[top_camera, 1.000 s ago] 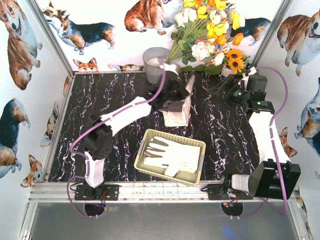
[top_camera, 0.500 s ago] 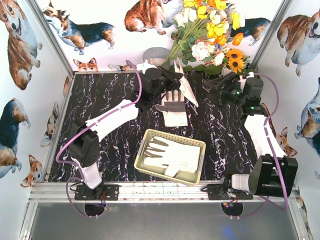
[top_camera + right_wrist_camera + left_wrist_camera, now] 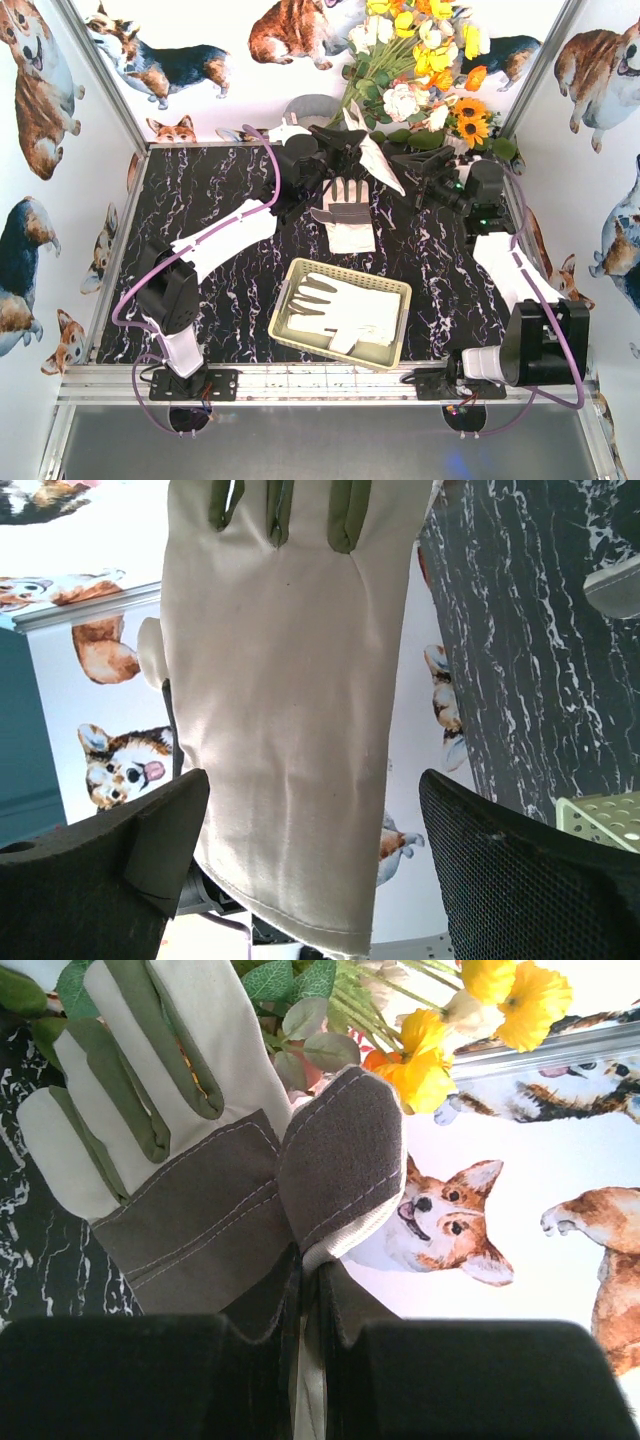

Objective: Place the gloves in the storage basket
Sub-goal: Turn over the glove.

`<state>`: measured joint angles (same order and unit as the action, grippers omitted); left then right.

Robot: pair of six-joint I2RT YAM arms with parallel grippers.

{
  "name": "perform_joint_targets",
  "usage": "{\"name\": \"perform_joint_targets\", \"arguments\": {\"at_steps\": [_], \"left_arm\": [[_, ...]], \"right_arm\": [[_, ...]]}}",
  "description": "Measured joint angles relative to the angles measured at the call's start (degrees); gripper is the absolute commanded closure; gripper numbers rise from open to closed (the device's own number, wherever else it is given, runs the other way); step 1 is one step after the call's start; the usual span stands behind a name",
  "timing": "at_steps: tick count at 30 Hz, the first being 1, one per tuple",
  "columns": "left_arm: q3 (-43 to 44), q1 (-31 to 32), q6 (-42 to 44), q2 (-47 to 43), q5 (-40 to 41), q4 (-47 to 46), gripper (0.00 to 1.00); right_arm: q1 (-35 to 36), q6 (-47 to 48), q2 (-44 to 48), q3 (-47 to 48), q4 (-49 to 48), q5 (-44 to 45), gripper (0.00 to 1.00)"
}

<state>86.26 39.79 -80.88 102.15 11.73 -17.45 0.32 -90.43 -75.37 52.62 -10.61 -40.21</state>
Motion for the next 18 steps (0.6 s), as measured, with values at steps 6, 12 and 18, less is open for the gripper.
{"name": "perform_joint_targets", "arguments": {"at_steps": [6,12,18], "left_arm": [[0.0,0.2,-0.4,0.0,0.3,-1.2,1.00],[-4.0,0.2,-0.5,-2.1,0.6,-1.7,1.00],[-10.0,0.1,0.4,-7.0,1.0,0.6,1.00]], "right_arm": [[1.5,-7.5,-1.1,-1.5,-6.4,0.3,0.14],[1.8,-11.8,-1.4,-1.6,-11.5,1.1,0.41],[1.8,-12.1,-1.4,-1.6,-13.3,0.9,0.76]]}}
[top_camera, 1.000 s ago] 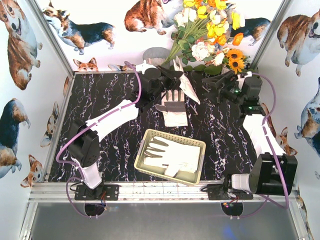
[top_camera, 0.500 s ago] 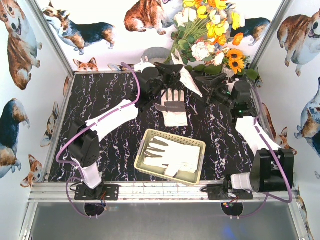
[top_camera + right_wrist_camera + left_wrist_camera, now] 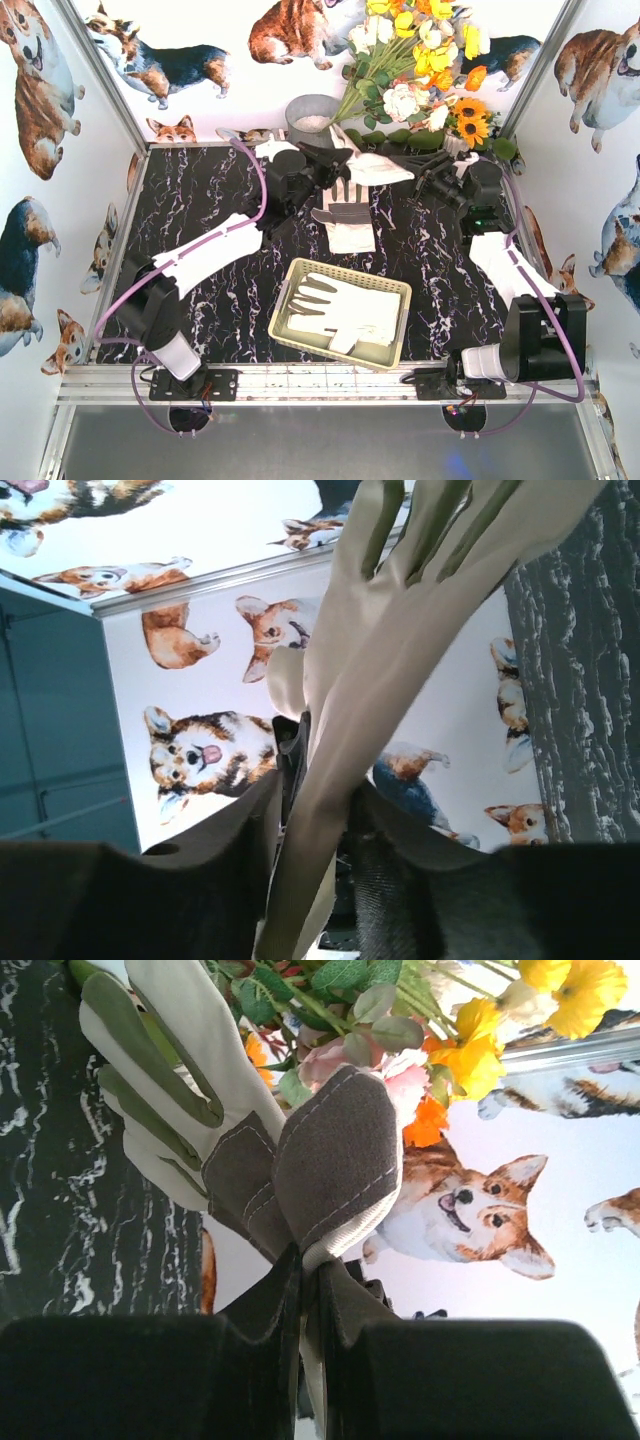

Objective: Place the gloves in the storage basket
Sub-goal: Turn over the glove, then pair the glove with the glove.

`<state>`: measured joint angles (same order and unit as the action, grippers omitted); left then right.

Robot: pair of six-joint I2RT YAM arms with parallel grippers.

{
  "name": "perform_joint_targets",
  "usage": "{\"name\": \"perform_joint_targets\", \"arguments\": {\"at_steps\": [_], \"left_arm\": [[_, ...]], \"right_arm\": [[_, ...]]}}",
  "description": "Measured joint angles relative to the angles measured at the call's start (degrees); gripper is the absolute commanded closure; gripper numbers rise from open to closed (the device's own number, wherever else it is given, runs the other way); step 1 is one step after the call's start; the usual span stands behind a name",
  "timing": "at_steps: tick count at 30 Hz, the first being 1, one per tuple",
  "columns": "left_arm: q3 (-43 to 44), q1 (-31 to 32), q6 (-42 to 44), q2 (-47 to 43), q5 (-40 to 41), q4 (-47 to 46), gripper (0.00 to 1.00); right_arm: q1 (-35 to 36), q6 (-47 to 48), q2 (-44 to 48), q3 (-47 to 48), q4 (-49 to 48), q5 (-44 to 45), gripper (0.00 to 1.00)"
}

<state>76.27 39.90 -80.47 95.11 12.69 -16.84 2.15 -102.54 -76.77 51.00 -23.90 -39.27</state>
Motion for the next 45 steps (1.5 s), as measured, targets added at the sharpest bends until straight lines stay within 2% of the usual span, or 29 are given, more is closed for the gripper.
{"name": "perform_joint_targets", "arguments": {"at_steps": [2,3,11,21,31,37,45], "left_arm": [[-1.2,0.0,0.7,-1.4,-0.1,1.3,1.00],[-1.6,0.0,0.9,-1.9,-0.3,1.8,1.00],[-3.7,-1.4,4.7,-1.4,-4.8,6.6,1.00],[0.0,-5.0,14.7,9.1,-12.0,7.6,1.00],[2.9,-8.5,25.1,14.3,-14.0,3.9,1.00],[1.7,-9.1,26.8,17.6,-14.9,-1.4,1.00],[-1.8,-9.1,26.4,22.8,-17.3,-1.7,1.00]], "right_arm": [[0.0,2.2,0.0,0.2,1.4,-0.5,0.95],[0.0,3.9,-0.1,0.4,2.5,-0.9,1.00],[0.2,25.4,-1.9,6.1,18.2,-2.3,1.00],[1.9,46.3,-10.0,9.6,22.6,-0.3,1.00],[6.0,57.7,-19.3,16.2,21.0,3.0,1.00],[7.6,64.1,-23.4,17.6,20.3,4.9,1.00],[7.6,69.8,-28.0,17.6,25.0,4.9,1.00]]}}
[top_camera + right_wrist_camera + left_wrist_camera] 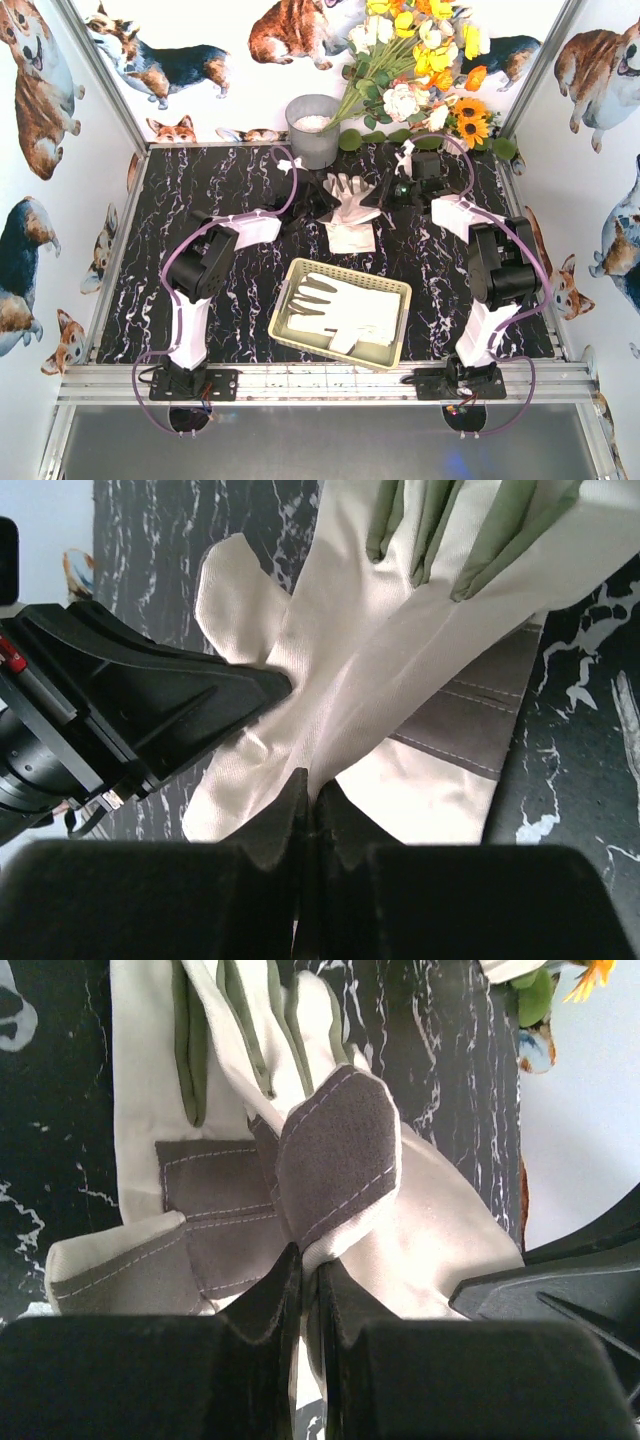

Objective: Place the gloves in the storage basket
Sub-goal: Pair the glove with the glove.

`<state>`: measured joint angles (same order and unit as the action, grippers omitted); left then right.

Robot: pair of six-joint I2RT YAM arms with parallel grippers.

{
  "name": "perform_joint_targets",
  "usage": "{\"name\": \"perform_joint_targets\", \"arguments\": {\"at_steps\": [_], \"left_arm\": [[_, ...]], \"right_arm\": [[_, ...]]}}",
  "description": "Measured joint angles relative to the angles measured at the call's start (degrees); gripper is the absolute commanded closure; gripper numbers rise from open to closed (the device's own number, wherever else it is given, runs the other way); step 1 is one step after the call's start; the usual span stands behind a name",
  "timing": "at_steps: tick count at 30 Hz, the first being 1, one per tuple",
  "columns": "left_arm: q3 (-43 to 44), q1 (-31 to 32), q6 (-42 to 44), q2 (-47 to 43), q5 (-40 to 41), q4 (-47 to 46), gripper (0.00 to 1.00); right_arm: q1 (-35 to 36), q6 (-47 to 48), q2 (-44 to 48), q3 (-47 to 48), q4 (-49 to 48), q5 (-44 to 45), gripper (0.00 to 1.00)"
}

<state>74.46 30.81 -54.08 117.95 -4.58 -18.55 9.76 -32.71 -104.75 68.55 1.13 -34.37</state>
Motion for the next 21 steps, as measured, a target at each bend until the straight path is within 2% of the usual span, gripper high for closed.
{"name": "perform_joint_targets", "arguments": {"at_steps": [1,6,9,12,15,21], "left_arm": [[0.0,0.1,-0.1,0.3,-0.5,0.3,0.97],[-0.4,0.1,-0.1,0.3,-1.0,1.4,0.66],[-2.1,0.1,-0.4,0.2,-0.8,1.8,0.58],[-4.0,0.1,-1.0,0.1,-0.8,2.1,0.56],[-4.7,0.0,-1.4,0.1,-0.7,2.2,0.56],[-4.7,-1.0,-1.4,0.1,-0.7,2.1,0.64]], "right_arm": [[0.0,0.6,0.0,0.0,0.7,0.0,1.00],[0.0,2.7,0.0,-1.2,2.0,-0.3,1.00],[0.0,4.0,-0.4,-1.9,3.7,-1.0,1.00],[0.0,5.3,-1.3,-1.9,5.3,-1.9,0.99],[0.0,6.4,-2.1,-1.9,6.9,-2.4,0.89],[0.2,8.5,-2.1,-2.0,10.2,-3.2,0.67]]}}
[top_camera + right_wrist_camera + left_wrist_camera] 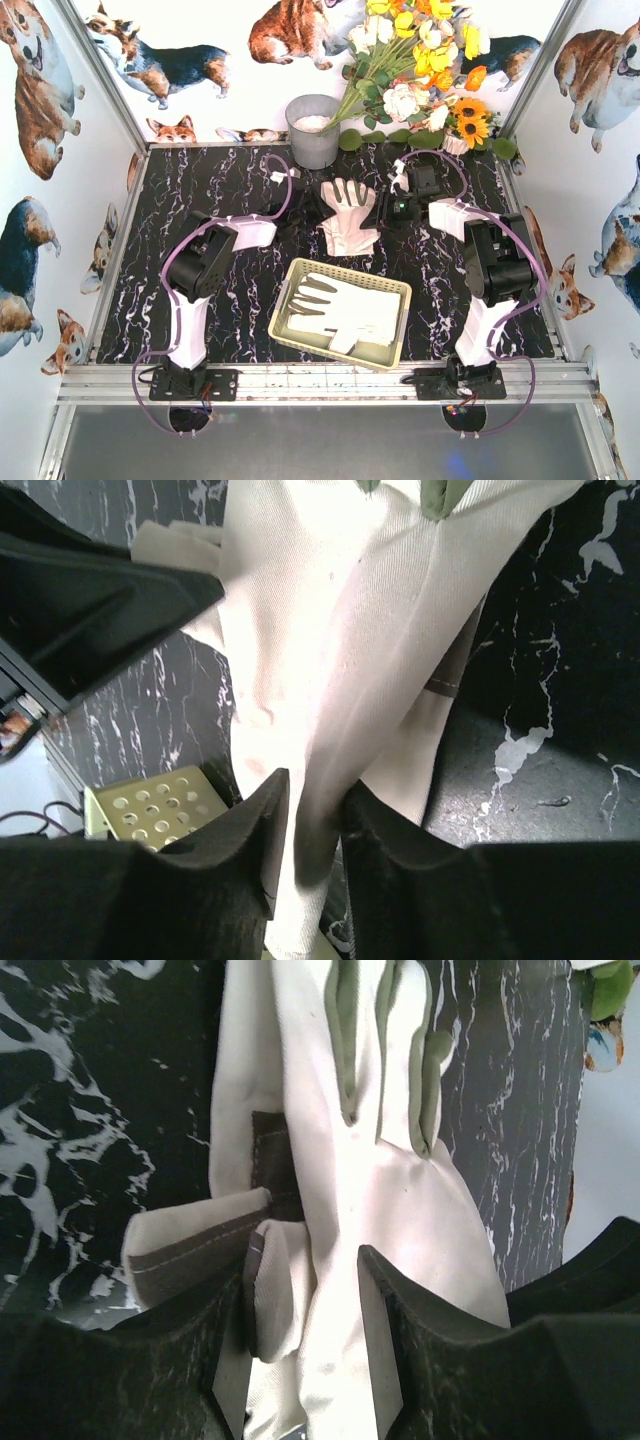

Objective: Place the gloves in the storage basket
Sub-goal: Pair the glove with the glove.

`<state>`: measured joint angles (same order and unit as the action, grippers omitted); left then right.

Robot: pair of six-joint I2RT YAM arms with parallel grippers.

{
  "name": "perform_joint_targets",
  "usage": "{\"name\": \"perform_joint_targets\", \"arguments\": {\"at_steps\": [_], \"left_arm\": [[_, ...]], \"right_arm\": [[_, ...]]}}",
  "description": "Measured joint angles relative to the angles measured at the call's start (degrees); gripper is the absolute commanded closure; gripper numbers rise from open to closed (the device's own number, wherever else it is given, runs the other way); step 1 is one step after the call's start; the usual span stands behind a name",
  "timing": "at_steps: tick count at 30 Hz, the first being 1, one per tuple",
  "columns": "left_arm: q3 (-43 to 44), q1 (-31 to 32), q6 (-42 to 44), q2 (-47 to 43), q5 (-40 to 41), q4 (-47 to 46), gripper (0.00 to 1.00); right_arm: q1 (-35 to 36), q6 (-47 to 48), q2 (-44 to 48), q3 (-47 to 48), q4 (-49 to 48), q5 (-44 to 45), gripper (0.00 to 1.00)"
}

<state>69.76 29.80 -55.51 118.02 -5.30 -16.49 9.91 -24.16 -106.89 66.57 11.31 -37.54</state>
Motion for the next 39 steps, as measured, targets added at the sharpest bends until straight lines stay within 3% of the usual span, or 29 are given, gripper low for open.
{"name": "perform_joint_targets", "arguments": {"at_steps": [8,24,39], "left_arm": [[-1.1,-1.3,0.2,-1.2,0.3,1.6,0.61],[-2.0,-1.4,1.3,-4.5,1.8,6.5,0.64],[-2.0,-1.4,2.1,-4.5,3.7,10.8,0.84]], "right_arm": [[-0.5,0.7,0.0,0.0,2.1,-0.5,0.52],[-4.7,-1.5,-6.2,5.0,0.3,-4.4,0.51],[-4.8,0.5,-8.7,12.0,5.1,1.3,0.53]]}}
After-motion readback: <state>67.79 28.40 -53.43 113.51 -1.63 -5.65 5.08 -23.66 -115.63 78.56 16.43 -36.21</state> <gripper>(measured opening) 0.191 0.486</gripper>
